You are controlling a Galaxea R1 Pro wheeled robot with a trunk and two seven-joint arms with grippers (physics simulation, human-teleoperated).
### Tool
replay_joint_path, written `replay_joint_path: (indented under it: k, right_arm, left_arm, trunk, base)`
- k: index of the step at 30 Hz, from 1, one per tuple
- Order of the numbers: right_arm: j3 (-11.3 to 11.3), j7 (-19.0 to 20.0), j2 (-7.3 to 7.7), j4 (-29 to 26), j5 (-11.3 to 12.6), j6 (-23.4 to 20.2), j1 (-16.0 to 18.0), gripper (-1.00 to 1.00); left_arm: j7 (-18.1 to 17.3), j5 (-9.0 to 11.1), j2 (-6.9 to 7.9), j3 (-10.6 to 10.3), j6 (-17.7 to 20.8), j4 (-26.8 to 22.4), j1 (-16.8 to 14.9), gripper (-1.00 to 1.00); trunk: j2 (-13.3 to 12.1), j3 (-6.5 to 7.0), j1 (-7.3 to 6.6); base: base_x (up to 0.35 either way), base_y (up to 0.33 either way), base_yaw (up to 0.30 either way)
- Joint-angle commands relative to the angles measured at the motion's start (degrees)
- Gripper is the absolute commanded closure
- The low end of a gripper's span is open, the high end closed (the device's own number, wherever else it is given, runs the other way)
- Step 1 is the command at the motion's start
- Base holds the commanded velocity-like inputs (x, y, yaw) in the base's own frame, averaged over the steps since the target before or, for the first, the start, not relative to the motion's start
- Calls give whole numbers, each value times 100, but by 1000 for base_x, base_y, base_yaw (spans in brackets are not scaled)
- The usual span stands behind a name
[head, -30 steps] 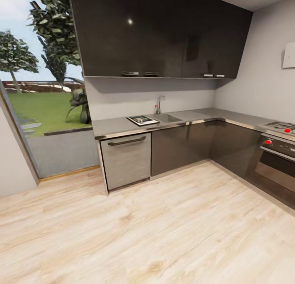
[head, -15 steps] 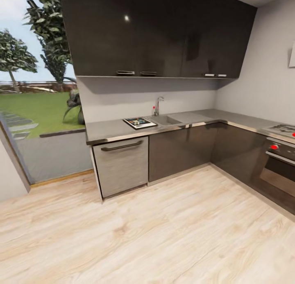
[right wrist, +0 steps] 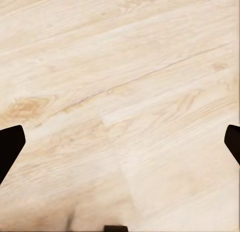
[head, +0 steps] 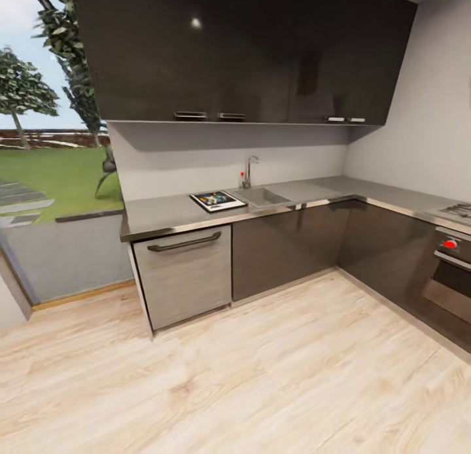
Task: Pick up the poster from the kitchen countertop and hang it on one of the wall nails in the kitchen.
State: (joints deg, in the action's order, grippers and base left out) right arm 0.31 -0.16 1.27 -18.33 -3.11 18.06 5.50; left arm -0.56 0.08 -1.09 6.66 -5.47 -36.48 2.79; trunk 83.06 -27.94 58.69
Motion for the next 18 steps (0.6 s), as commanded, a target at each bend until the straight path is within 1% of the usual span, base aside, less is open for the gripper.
replay_joint_path:
  k: [1,18]
  right_arm:
    - [2,-2,2,5,-32,17,4,-100]
    - [3,-2,4,5,-32,14,4,-100]
  left_arm:
    - [-6,1,-5,19,-7,-8,2,-100]
    - [-6,1,-5,19,-7,-8,3,-100]
  trunk:
    - [2,-5,3]
    - [2,-5,3]
  base:
    - [319,-108,0]
    - [319,-108,0]
